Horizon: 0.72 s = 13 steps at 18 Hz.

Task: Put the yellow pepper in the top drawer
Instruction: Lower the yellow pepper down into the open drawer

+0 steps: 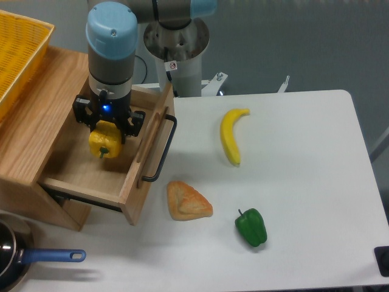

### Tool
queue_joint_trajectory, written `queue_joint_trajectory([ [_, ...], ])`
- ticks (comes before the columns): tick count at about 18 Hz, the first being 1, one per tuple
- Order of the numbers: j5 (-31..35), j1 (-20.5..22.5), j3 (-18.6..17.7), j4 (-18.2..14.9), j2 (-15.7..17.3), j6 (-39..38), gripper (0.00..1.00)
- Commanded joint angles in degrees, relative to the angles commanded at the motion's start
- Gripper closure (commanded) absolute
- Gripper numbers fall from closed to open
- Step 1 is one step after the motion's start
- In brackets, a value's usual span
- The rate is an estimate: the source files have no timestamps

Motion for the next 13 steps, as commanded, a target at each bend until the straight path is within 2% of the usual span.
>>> queue_joint_trajectory([
  [9,1.67,-1.23,0.0,0.0,-0.7,-0.09,0.42],
  [12,1.76,-1.41,0.0,0.0,-0.7,-0.09,0.39],
  [13,1.76,-1.41,0.0,0.0,-0.7,0.09,0.34],
])
